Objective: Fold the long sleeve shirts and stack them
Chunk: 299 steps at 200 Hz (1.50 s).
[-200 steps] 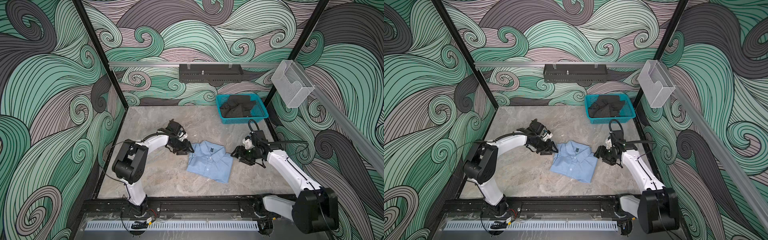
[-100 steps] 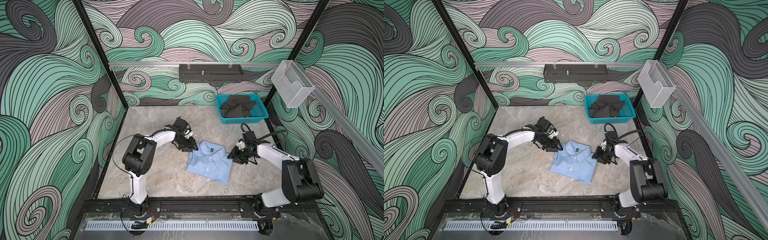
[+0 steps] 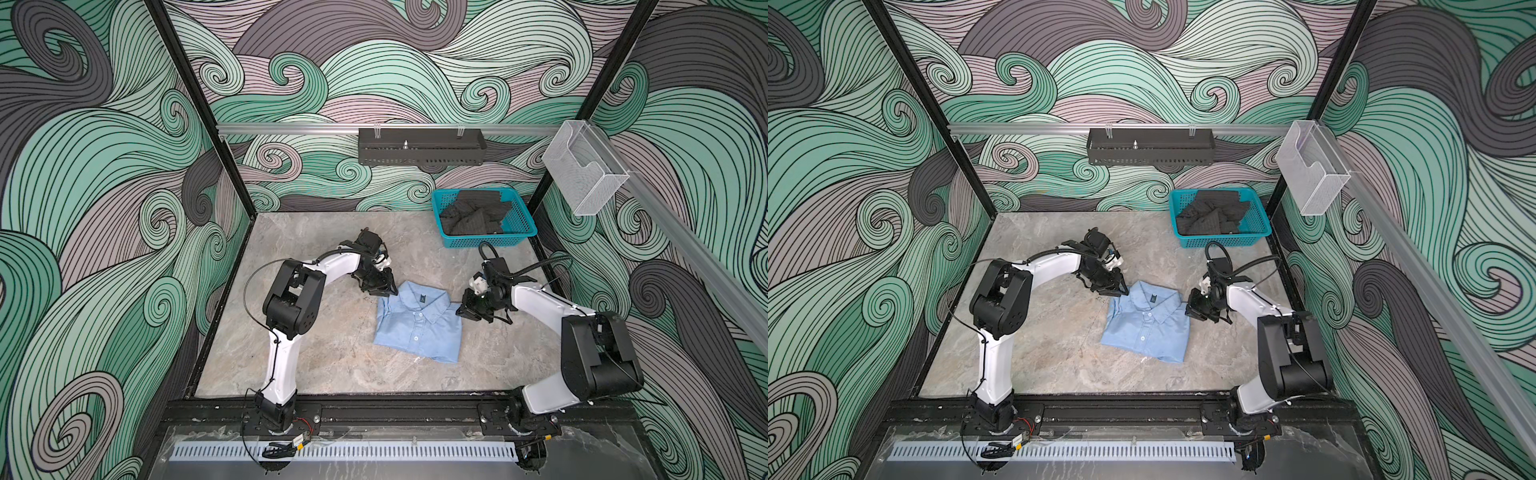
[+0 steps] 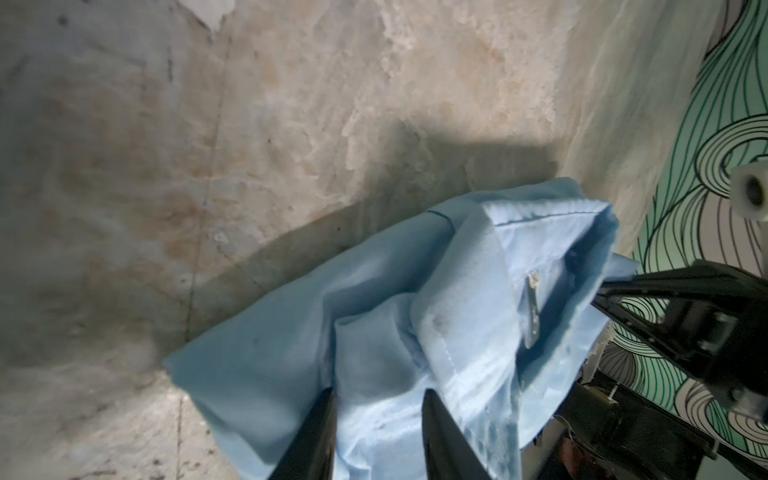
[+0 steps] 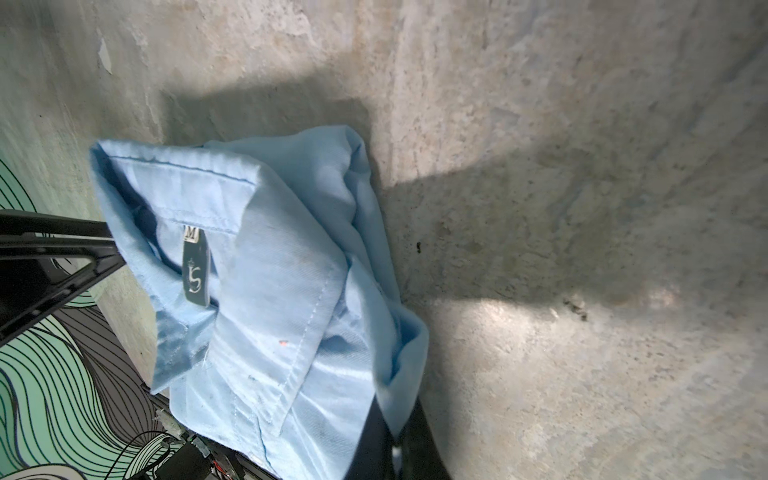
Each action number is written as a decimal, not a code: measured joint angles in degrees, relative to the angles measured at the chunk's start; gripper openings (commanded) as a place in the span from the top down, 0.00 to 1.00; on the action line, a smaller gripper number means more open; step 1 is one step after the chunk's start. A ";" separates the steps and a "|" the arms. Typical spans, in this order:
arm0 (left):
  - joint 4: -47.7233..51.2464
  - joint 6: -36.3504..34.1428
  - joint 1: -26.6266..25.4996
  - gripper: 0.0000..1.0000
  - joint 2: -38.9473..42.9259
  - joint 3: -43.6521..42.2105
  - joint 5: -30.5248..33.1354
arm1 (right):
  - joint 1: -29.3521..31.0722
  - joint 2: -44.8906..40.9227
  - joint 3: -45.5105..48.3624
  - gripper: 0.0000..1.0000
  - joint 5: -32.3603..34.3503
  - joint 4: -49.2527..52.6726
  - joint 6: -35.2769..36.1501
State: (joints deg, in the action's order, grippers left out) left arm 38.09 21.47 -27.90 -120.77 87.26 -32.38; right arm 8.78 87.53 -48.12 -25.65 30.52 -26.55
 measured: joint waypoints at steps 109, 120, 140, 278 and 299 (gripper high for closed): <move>0.04 -1.14 -0.37 1.00 14.64 -7.85 3.28 | 2.80 -3.63 -4.76 0.93 2.12 4.15 0.98; -0.24 -1.05 -0.22 1.00 18.27 -9.11 4.02 | 3.54 -3.63 -5.88 0.93 2.78 4.46 1.07; -0.72 -0.37 0.15 1.00 21.79 -12.04 6.08 | 4.63 -2.80 -7.39 0.93 3.54 4.44 1.25; -1.64 3.61 4.39 0.48 18.45 -16.39 14.40 | 7.98 3.43 -11.19 0.41 11.15 4.50 2.10; 0.94 3.45 3.17 0.47 24.92 -15.72 17.70 | 7.80 -1.99 -11.19 0.41 12.28 5.68 2.12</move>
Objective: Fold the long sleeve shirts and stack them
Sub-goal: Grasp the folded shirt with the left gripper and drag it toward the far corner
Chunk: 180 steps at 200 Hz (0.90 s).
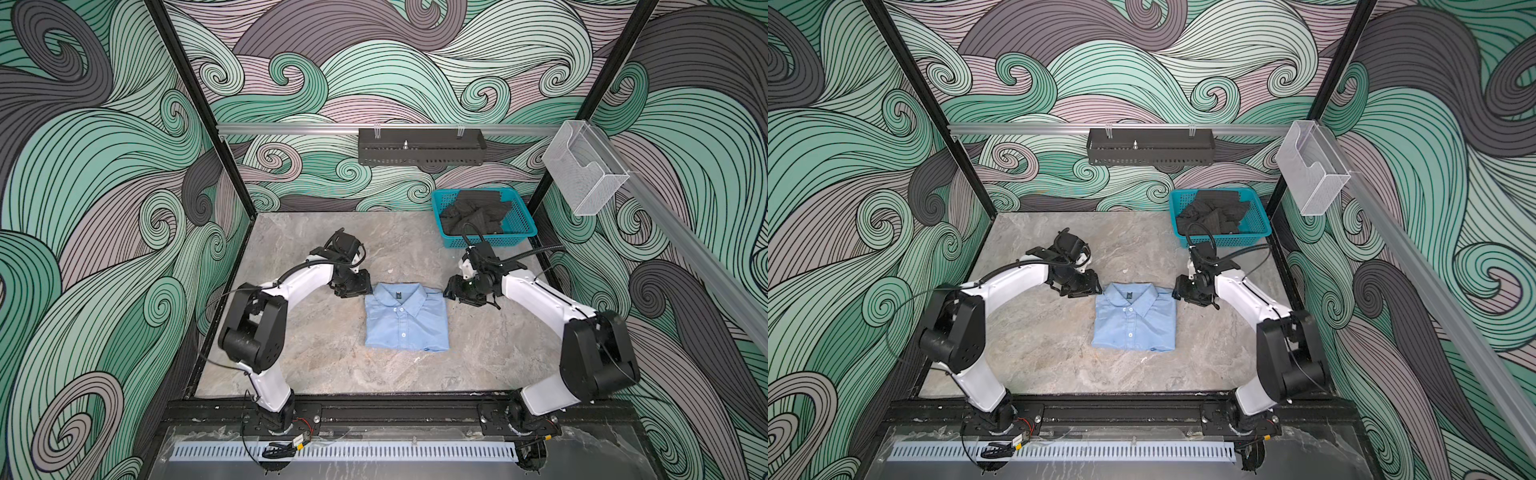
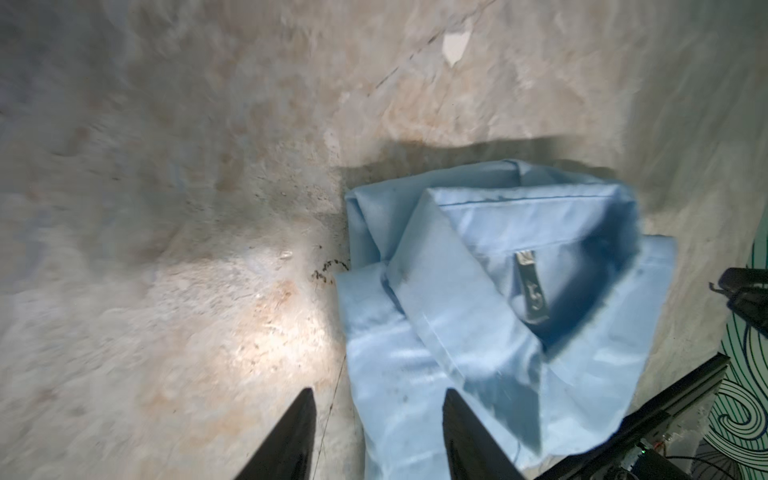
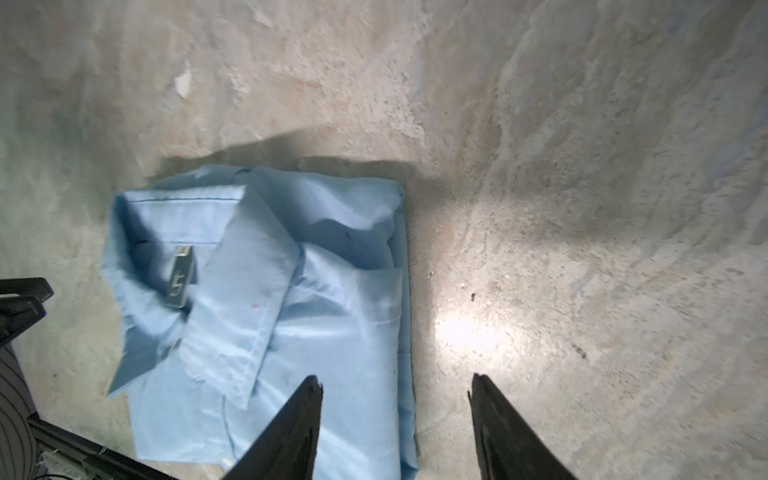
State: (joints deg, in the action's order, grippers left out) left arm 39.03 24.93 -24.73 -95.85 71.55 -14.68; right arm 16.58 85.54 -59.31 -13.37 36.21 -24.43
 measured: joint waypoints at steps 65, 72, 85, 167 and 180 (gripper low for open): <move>7.93 12.04 -25.35 0.29 -0.35 7.98 13.62 | -3.10 -8.44 0.94 0.41 1.49 3.45 -0.02; 7.98 13.66 -26.95 0.28 -2.36 7.80 14.32 | -3.34 -8.74 0.94 0.41 1.46 3.78 0.00; 8.15 16.24 -28.39 0.26 -5.79 7.63 15.50 | -3.74 -9.38 0.94 0.41 1.42 4.35 0.00; 9.66 19.19 -28.06 0.29 -21.33 13.33 22.32 | -4.35 -11.06 1.86 0.40 0.28 5.33 0.22; 9.44 16.15 -26.21 0.30 -21.38 13.27 22.60 | -4.35 -11.06 1.86 0.41 -0.31 5.33 0.20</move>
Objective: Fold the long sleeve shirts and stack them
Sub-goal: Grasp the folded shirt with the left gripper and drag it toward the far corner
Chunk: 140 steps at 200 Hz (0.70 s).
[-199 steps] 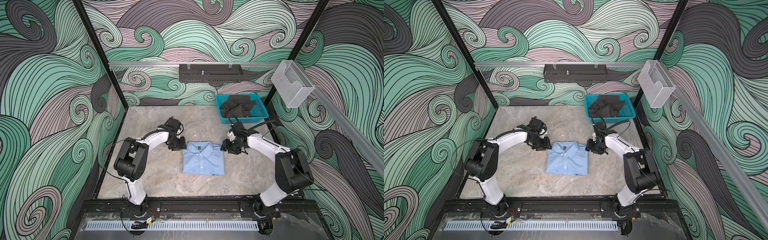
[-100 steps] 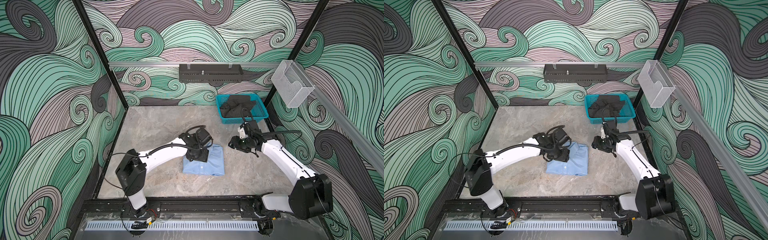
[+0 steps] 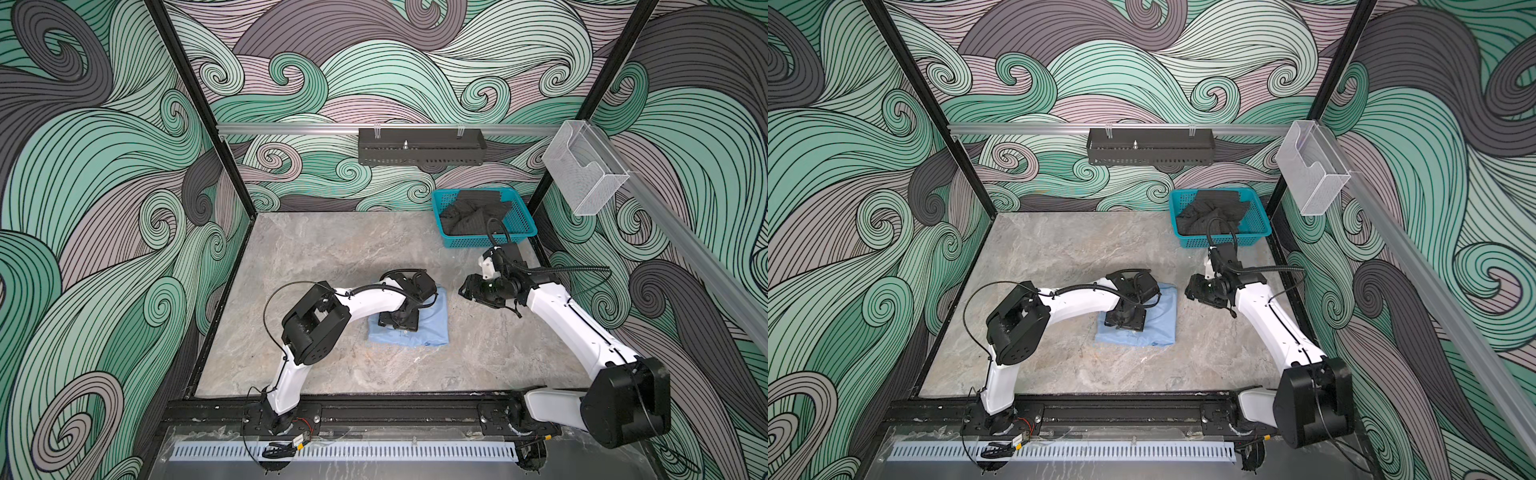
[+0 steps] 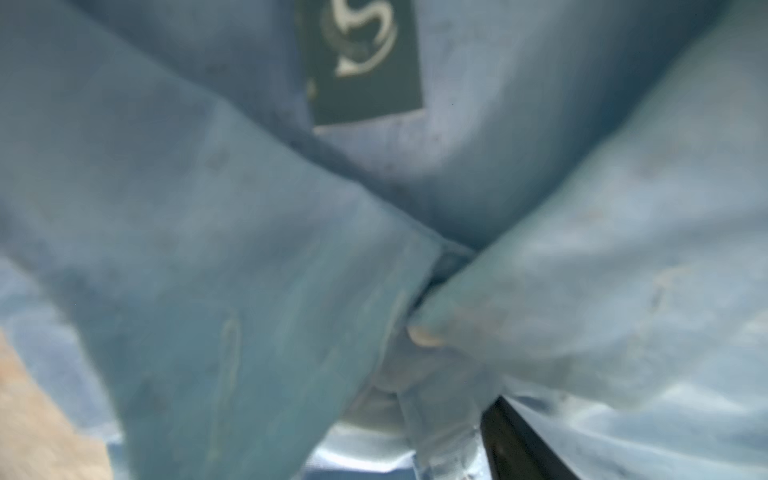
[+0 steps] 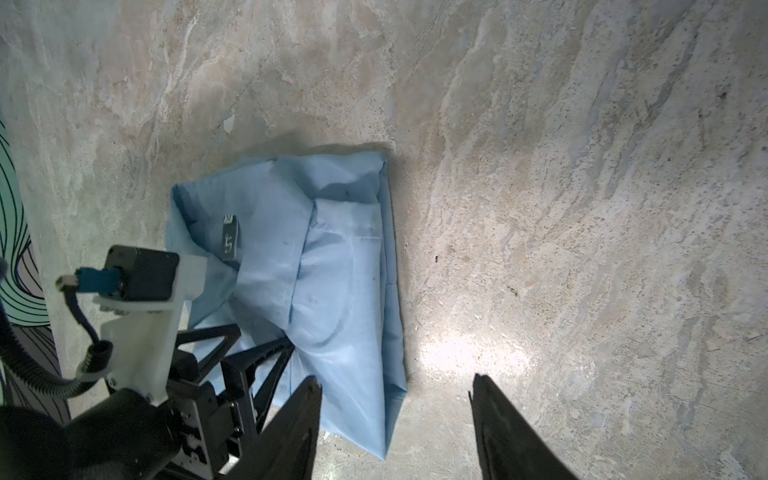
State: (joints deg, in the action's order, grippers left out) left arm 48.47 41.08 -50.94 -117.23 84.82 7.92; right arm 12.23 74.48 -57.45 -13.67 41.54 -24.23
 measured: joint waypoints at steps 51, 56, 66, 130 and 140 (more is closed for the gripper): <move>0.92 -15.23 16.28 0.31 1.62 -1.77 3.10 | 0.02 0.00 0.00 0.40 -2.29 -0.09 -0.11; 1.27 -16.46 17.70 0.31 1.57 -1.60 3.43 | 0.02 0.00 0.00 0.40 -2.51 -0.09 -0.15; 2.08 -18.51 20.57 0.32 1.46 -1.29 3.98 | 0.02 0.00 0.00 0.40 -2.95 -0.13 -0.22; 7.02 -28.57 33.70 0.33 -2.60 5.42 8.61 | 0.02 0.17 -0.50 0.40 -5.03 -0.13 -0.22; 7.74 -29.77 35.45 0.33 -3.96 7.54 9.07 | 0.02 0.37 -0.94 0.40 -5.35 -0.15 -0.22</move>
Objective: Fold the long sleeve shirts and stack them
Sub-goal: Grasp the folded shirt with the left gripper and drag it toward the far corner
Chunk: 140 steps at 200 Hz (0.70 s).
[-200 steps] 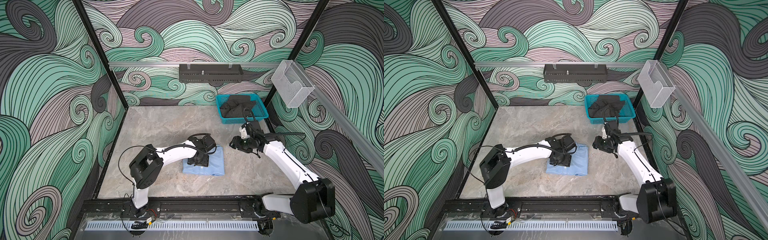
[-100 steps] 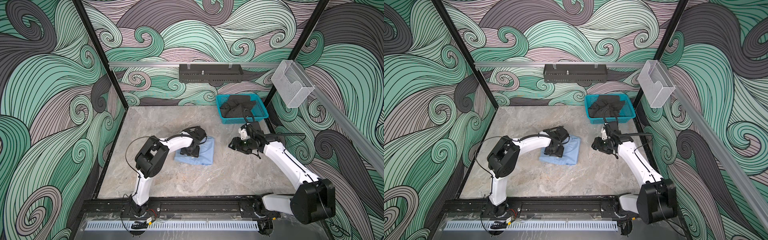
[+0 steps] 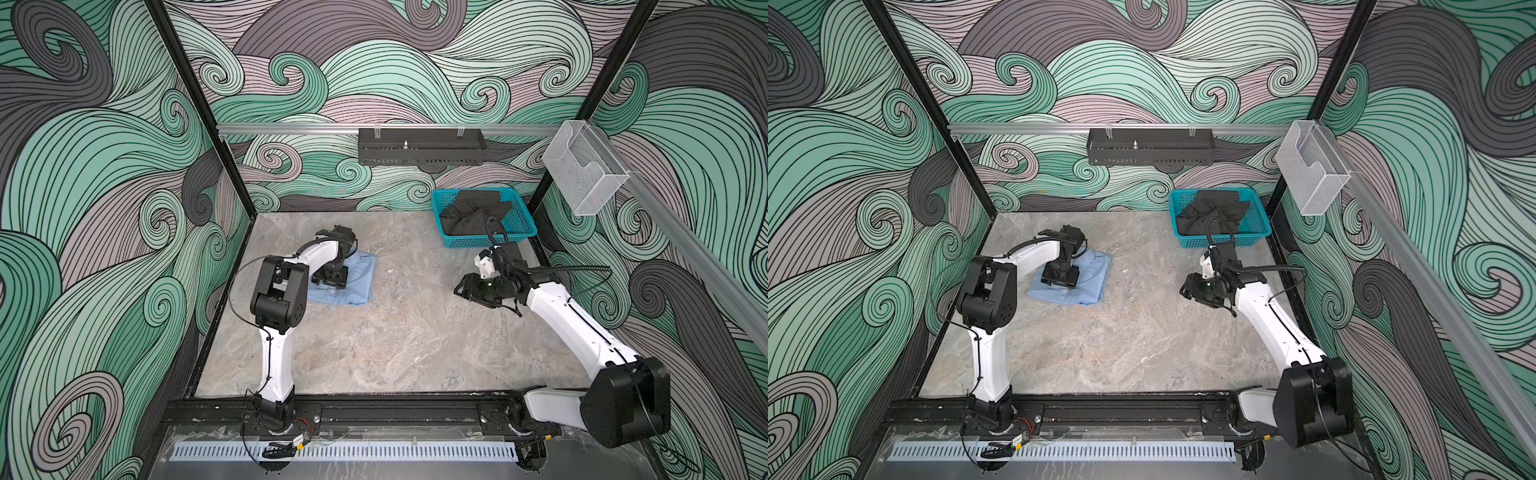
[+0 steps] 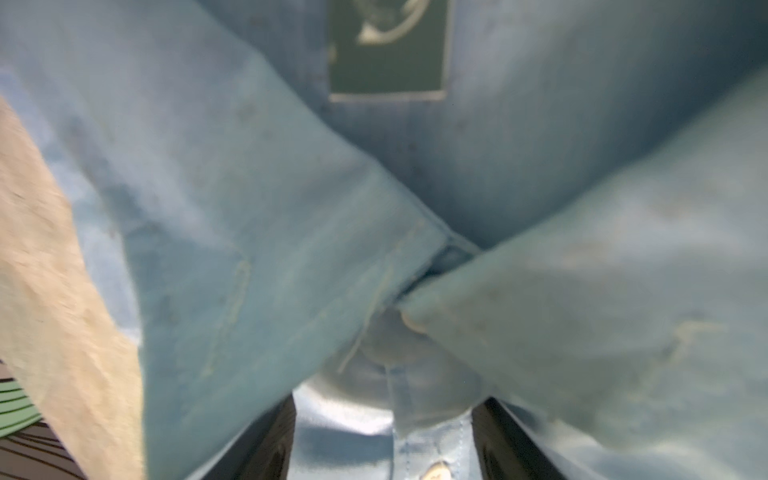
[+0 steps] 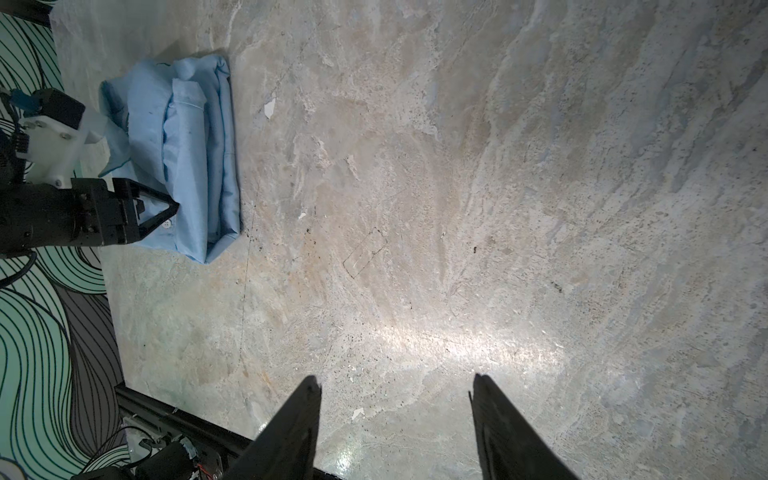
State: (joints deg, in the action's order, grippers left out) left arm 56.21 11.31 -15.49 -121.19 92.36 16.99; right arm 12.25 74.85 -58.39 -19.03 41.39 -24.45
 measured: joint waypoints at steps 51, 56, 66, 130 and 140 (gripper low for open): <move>2.71 -3.87 7.91 0.34 -8.41 13.64 1.62 | -0.46 1.20 -0.96 0.40 -1.38 -0.11 0.09; 3.06 -4.26 8.59 0.34 -9.46 15.41 1.81 | -0.57 1.33 -0.96 0.40 -1.44 -0.07 0.09; 3.80 -4.66 9.79 0.34 -11.41 18.67 1.99 | -0.66 1.64 -0.96 0.40 -1.62 -0.07 0.13; 6.34 -10.08 15.21 0.33 -23.30 39.65 4.52 | -0.76 2.86 -0.96 0.40 -2.08 -0.09 0.20; 6.64 -11.34 15.67 0.32 -24.72 42.32 4.83 | -0.76 2.86 -0.96 0.40 -2.08 -0.11 0.20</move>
State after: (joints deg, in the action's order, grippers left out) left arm 62.85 -0.03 0.19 -145.91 134.67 21.82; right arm 11.49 77.71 -59.35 -21.10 41.28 -24.25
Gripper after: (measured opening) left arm 0.670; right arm 0.599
